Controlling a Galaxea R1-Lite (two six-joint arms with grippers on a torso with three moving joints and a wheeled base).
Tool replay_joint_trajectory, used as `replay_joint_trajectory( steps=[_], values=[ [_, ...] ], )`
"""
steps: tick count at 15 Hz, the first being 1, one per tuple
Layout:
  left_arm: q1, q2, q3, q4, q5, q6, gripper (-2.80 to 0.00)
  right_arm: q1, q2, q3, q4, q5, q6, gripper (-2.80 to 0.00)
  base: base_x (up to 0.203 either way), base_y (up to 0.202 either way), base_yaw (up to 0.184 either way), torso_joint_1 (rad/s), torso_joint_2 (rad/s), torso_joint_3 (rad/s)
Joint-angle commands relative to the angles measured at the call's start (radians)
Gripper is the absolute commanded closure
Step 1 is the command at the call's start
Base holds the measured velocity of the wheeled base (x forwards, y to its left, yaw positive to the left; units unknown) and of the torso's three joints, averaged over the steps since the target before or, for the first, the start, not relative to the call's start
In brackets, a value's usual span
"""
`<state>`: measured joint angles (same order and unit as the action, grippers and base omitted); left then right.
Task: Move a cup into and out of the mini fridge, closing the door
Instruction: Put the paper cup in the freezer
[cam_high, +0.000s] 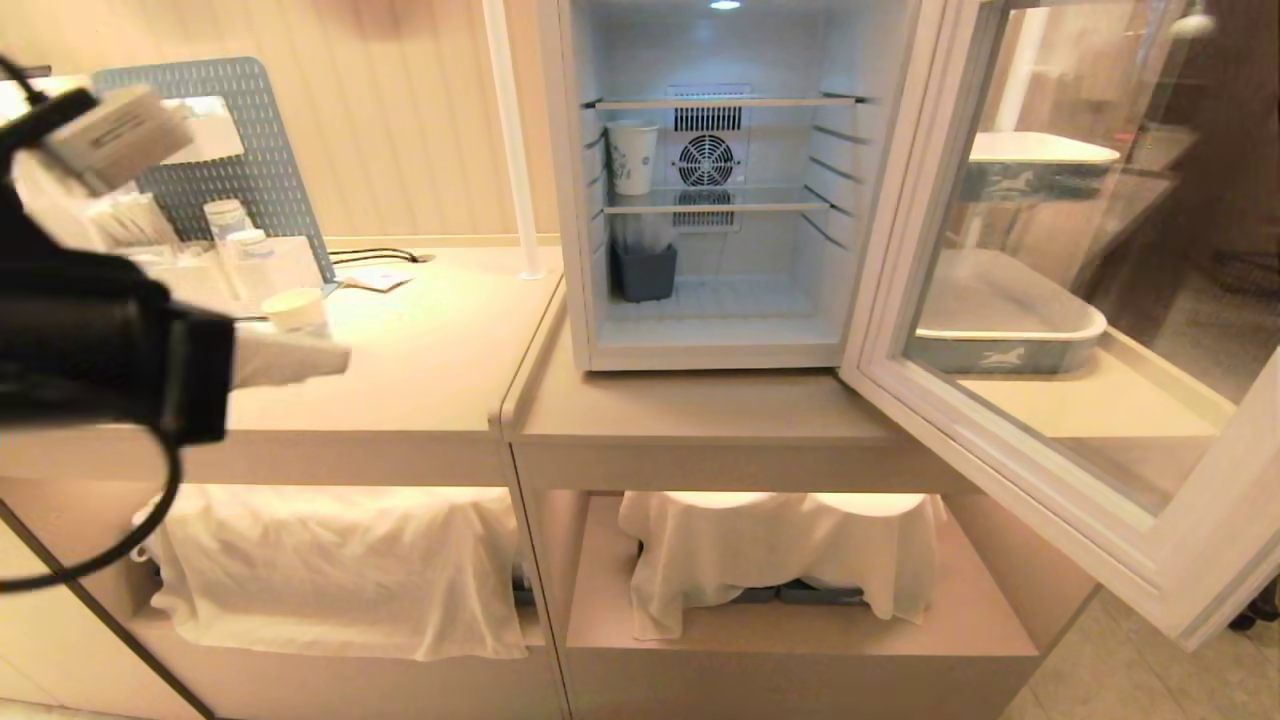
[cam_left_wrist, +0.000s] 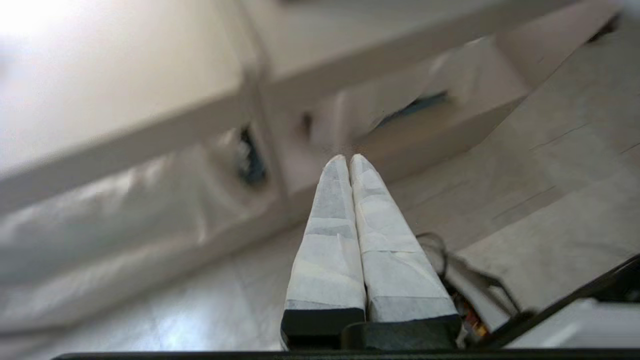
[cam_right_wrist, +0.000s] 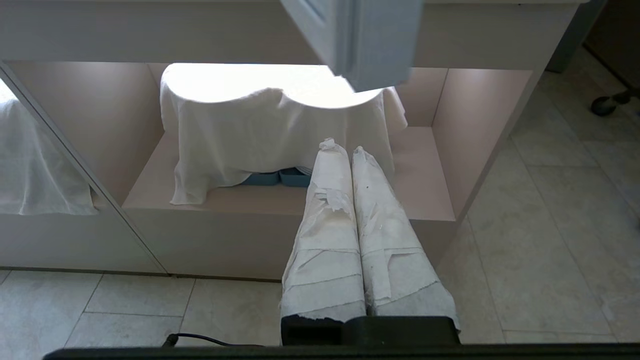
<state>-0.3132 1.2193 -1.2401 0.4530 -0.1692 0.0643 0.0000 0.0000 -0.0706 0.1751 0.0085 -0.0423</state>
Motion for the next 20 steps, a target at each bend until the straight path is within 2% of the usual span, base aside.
replay_joint_trajectory(
  steps=[1, 4, 7, 9, 11, 13, 15, 20],
  values=[
    [0.145, -0.346, 0.276, 0.010, -0.025, 0.036, 0.00, 0.000, -0.002, 0.000, 0.001, 0.001, -0.001, 0.00, 0.000, 0.000, 0.000, 0.000, 0.00, 0.000],
    [0.236, -0.677, 0.567, -0.008, -0.032, 0.045, 0.00, 0.000, -0.002, 0.000, 0.001, 0.001, -0.001, 0.00, 0.000, 0.000, 0.000, 0.000, 0.00, 0.000],
    [0.276, -0.911, 0.844, -0.082, -0.021, 0.087, 0.00, 0.000, 0.000, 0.000, 0.001, 0.001, -0.001, 0.00, 0.000, 0.000, 0.000, 0.000, 0.00, 0.000],
    [0.284, -0.981, 1.000, -0.188, 0.049, 0.081, 0.00, 0.000, -0.002, 0.000, 0.001, 0.001, -0.001, 0.00, 0.000, 0.000, 0.000, 0.000, 0.00, 0.000],
    [0.301, -1.060, 1.116, -0.265, 0.092, 0.068, 0.00, 0.000, -0.002, 0.000, 0.001, 0.001, -0.002, 0.00, 0.000, 0.000, 0.000, 0.000, 0.00, 0.000],
    [0.309, -1.169, 1.179, -0.320, 0.114, 0.063, 0.00, 0.000, -0.002, 0.000, 0.001, 0.001, -0.001, 0.00, 0.000, 0.000, 0.000, 0.000, 0.00, 0.000],
    [0.312, -1.219, 1.238, -0.448, 0.124, 0.060, 0.00, 0.000, -0.002, 0.000, 0.001, 0.001, -0.001, 0.00, 0.000, 0.000, 0.000, 0.000, 0.00, 0.000],
    [0.313, -1.219, 1.240, -0.439, 0.137, 0.049, 0.00, 0.000, -0.002, 0.000, 0.001, 0.001, -0.001, 0.00, 0.000, 0.000, 0.000, 0.000, 0.00, 0.000]
  ],
)
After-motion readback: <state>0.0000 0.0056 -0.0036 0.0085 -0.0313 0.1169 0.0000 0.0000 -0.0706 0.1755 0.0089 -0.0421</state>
